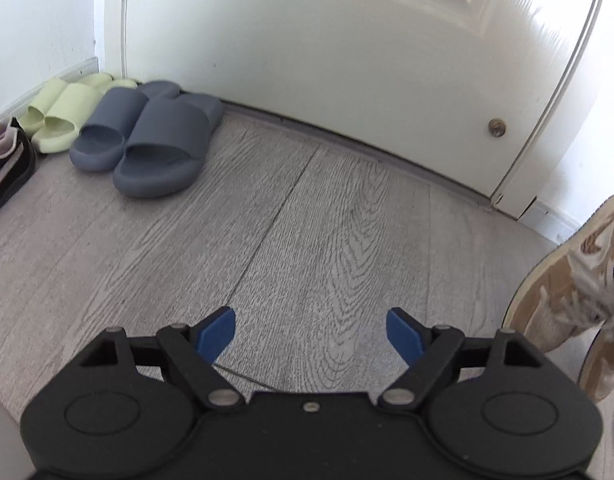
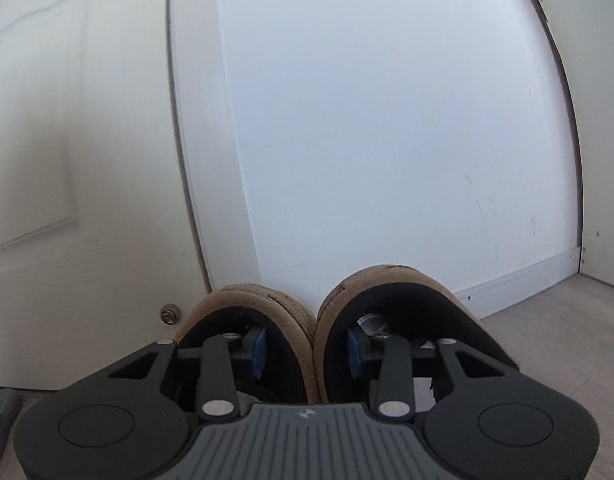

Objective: Organize scattered shoes
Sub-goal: 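Carry the tan Nike sneakers with the right tool toward the black Pumas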

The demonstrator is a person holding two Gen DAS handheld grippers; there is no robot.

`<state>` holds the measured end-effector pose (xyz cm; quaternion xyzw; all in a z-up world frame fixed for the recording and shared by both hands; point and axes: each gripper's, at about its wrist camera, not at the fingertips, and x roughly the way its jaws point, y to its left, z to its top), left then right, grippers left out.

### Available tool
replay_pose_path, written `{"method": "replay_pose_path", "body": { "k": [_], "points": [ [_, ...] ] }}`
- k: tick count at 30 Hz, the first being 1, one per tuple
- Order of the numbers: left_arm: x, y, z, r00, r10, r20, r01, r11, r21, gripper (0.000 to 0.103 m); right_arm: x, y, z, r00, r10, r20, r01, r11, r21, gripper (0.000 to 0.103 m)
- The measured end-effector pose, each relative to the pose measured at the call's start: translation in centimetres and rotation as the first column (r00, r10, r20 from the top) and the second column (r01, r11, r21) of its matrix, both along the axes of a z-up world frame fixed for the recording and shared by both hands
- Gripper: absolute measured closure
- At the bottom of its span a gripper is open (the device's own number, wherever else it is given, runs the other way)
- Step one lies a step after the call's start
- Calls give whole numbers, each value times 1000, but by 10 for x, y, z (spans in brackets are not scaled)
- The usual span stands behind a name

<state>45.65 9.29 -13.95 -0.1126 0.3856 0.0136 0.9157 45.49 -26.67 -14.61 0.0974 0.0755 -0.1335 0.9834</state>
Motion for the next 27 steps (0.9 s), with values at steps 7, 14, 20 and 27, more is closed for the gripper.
{"method": "replay_pose_path", "body": {
  "k": [7, 14, 20, 27],
  "points": [
    [-47, 15, 41, 992, 57, 110, -53, 998, -39, 20, -63, 46, 35, 966, 183, 183, -151, 973, -176, 59],
    [-109, 55, 61, 975, 148, 168, -151, 989, 4, 20, -128, 109, 67, 886, 403, 231, -359, 909, -211, 59],
    [-156, 115, 62, 941, 277, 195, -289, 957, 36, 20, -152, 177, 59, 815, 560, 148, -550, 829, -105, 59],
    [-163, 201, 60, 872, 452, 189, -457, 889, -15, 20, -145, 274, 41, 641, 768, -2, -760, 635, -139, 59]
  ]
}}
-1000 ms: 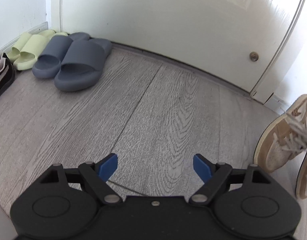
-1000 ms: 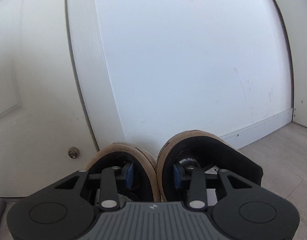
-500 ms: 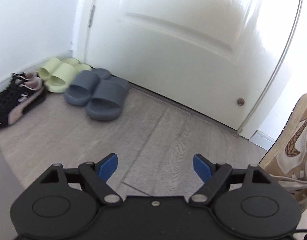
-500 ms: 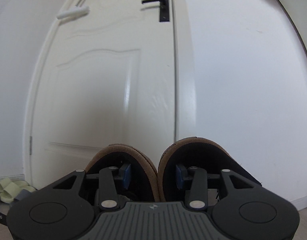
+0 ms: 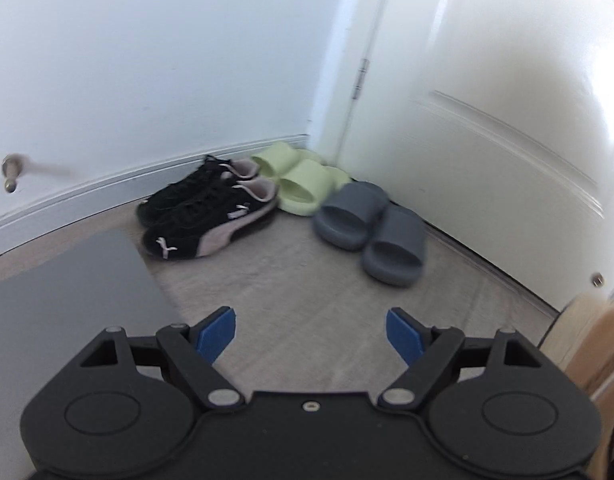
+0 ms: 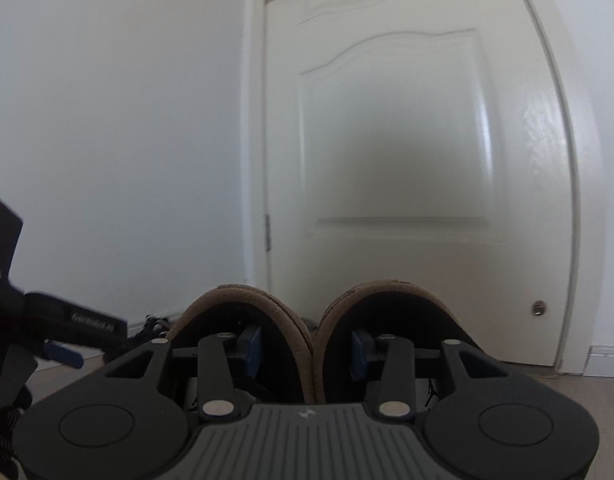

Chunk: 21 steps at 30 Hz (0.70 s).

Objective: Organize scattered shoes
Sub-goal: 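Carry the tan Nike sneakers with the right tool toward the black Pumas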

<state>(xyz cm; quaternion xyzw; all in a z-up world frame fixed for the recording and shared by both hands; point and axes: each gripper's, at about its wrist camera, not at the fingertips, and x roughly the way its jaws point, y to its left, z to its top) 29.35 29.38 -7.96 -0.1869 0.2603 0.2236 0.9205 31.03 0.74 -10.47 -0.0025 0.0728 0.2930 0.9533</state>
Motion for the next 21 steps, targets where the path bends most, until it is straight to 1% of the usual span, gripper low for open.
{"method": "replay_pose_path", "body": {
  "k": [3, 5, 7, 10, 14, 17, 18, 19, 21],
  "points": [
    [11, 31, 2, 999, 48, 17, -48, 999, -6, 20, 15, 32, -4, 998, 55, -34, -55, 998, -19, 59],
    [19, 48, 1, 997, 74, 28, -74, 997, -10, 20, 32, 56, -8, 994, 81, -71, -83, 996, -21, 59],
    [35, 66, -5, 995, 96, 35, -96, 995, -1, 20, 58, 82, -12, 990, 95, -105, -97, 995, -18, 58],
    [65, 89, -23, 994, 111, 19, -111, 994, 7, 20, 96, 113, -15, 982, 111, -150, -116, 993, -28, 58],
    [88, 113, -51, 991, 132, -10, -133, 991, -15, 20, 154, 162, -27, 962, 128, -242, -148, 987, -66, 58],
    [94, 127, -72, 985, 166, -48, -168, 985, -40, 20, 191, 188, -45, 925, 117, -361, -158, 984, -87, 58],
    [96, 131, -79, 982, 175, -65, -178, 983, -48, 20, 207, 199, -53, 903, 104, -417, -157, 983, -95, 58],
    [98, 134, -84, 980, 182, -81, -186, 982, -43, 20, 216, 206, -62, 886, 89, -456, -156, 982, -111, 58],
    [103, 133, -92, 975, 192, -115, -193, 981, 4, 20, 229, 218, -80, 851, 57, -522, -154, 977, -144, 58]
  ]
}}
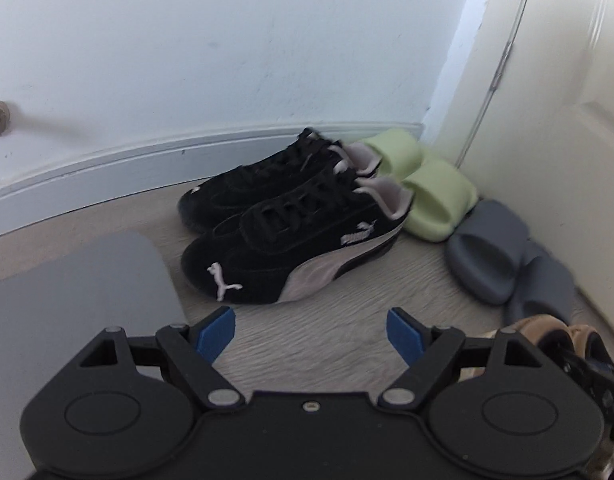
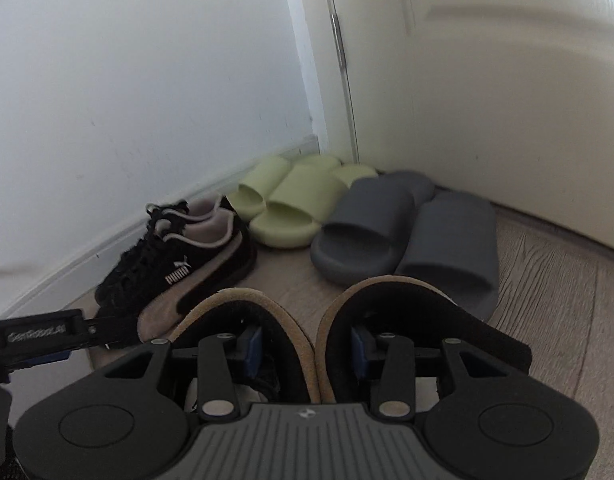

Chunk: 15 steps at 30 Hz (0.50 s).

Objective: Organize scattered shoes
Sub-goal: 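Carry the tan Nike sneakers with the right tool toward the black Pumas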

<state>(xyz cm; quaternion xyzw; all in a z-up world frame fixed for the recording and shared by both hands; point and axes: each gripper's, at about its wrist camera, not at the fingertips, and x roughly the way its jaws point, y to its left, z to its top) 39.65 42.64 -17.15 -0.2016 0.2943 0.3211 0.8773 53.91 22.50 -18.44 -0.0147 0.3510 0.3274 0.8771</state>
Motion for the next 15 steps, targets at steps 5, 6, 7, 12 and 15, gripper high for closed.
{"method": "replay_pose_path", "body": {
  "k": [5, 6, 7, 12, 15],
  "points": [
    [8, -5, -11, 999, -22, -27, 23, 1000, 13, 20, 13, 23, -14, 999, -14, -42, 12, 999, -51, 58],
    [9, -5, -12, 999, -21, -29, 21, 1000, 12, 20, 17, 26, -13, 998, -16, -54, 12, 998, -63, 58],
    [11, -5, -14, 999, -20, -31, 20, 1000, 7, 20, 21, 31, -12, 997, -16, -70, 10, 997, -80, 56],
    [15, -10, -14, 998, -43, -38, 43, 999, 4, 20, 29, 42, -5, 990, 27, -138, -43, 992, -115, 54],
    [15, -17, -7, 996, -79, -32, 80, 996, 33, 20, 40, 37, 0, 971, 95, -221, -117, 989, -87, 51]
  ]
}}
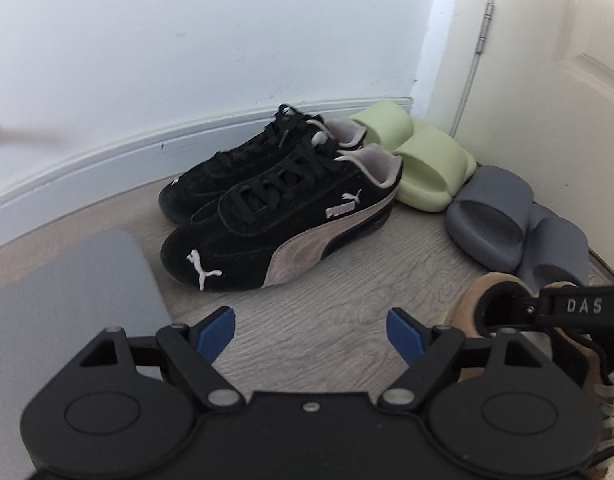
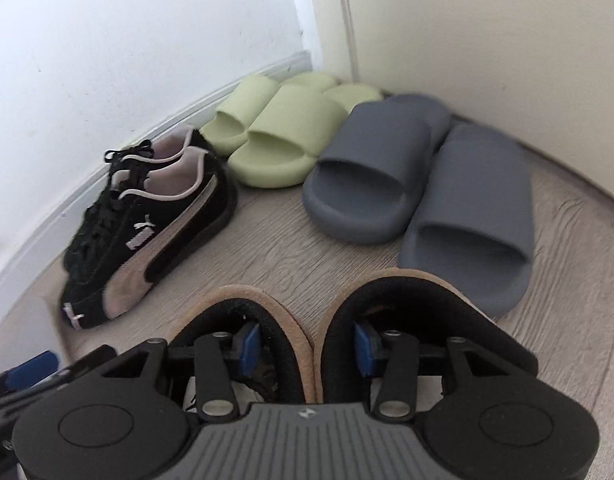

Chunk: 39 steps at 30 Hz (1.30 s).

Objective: Organize scattered shoes
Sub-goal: 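Carry the tan Nike sneakers with the right tool toward the black Pumas, then lower the tan Nike sneakers beside the black Pumas and open the right tool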

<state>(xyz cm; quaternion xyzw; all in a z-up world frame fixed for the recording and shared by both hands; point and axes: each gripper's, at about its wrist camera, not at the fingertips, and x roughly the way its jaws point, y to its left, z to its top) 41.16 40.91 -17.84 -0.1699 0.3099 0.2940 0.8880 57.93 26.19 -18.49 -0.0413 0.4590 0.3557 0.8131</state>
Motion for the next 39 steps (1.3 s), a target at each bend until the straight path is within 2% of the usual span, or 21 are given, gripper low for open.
{"method": "replay_pose_path", "body": {
  "k": [5, 9, 16, 19, 21, 22, 24, 27, 29, 32, 33, 35, 37, 39],
  "points": [
    [-1, -9, 9, 998, -58, 19, 58, 998, -2, 20, 20, -33, 13, 990, 80, -119, -71, 994, 85, 51],
    [-5, -16, 17, 996, -81, 32, 80, 996, 31, 20, 7, -65, 26, 986, 127, -105, -109, 981, 162, 46],
    [-11, -10, 22, 995, -70, 69, 73, 997, -36, 20, 1, -51, 9, 990, 91, -111, -85, 995, 60, 43],
    [-14, -8, 25, 994, -67, 81, 71, 997, -43, 20, 13, -44, 7, 984, 35, -174, -23, 997, 70, 38],
    [-15, -5, 26, 994, -59, 88, 64, 996, -57, 20, 28, -43, 6, 971, -32, -238, 57, 994, 96, 36],
    [-15, -4, 25, 994, -57, 90, 63, 996, -65, 20, 35, -42, 6, 960, -56, -274, 87, 991, 102, 30],
    [-15, -2, 25, 994, -54, 90, 60, 996, -69, 20, 55, -40, 7, 915, -97, -391, 148, 984, 103, 25],
    [-15, -4, 26, 995, -58, 84, 62, 997, -44, 20, 69, -40, 8, 873, -92, -478, 148, 986, 81, 25],
    [-14, -7, 27, 995, -65, 76, 66, 998, -16, 20, 66, -39, 13, 882, -55, -469, 100, 992, 72, 25],
    [-13, -10, 26, 995, -75, 66, 74, 997, 6, 19, 51, -34, 23, 938, 12, -347, 2, 999, 40, 15],
    [-12, -11, 26, 995, -78, 64, 77, 997, 11, 19, 45, -30, 27, 958, 28, -286, -31, 999, -7, 13],
    [-12, -11, 25, 995, -82, 64, 82, 997, 10, 20, 41, -27, 30, 971, 33, -236, -45, 998, -43, 13],
    [-12, -12, 25, 994, -84, 63, 84, 996, 14, 20, 39, -31, 33, 973, 34, -229, -40, 999, -19, 13],
    [-13, -12, 26, 995, -81, 62, 80, 996, 24, 20, 33, -46, 38, 975, 71, -210, -59, 996, 64, 13]
  ]
}}
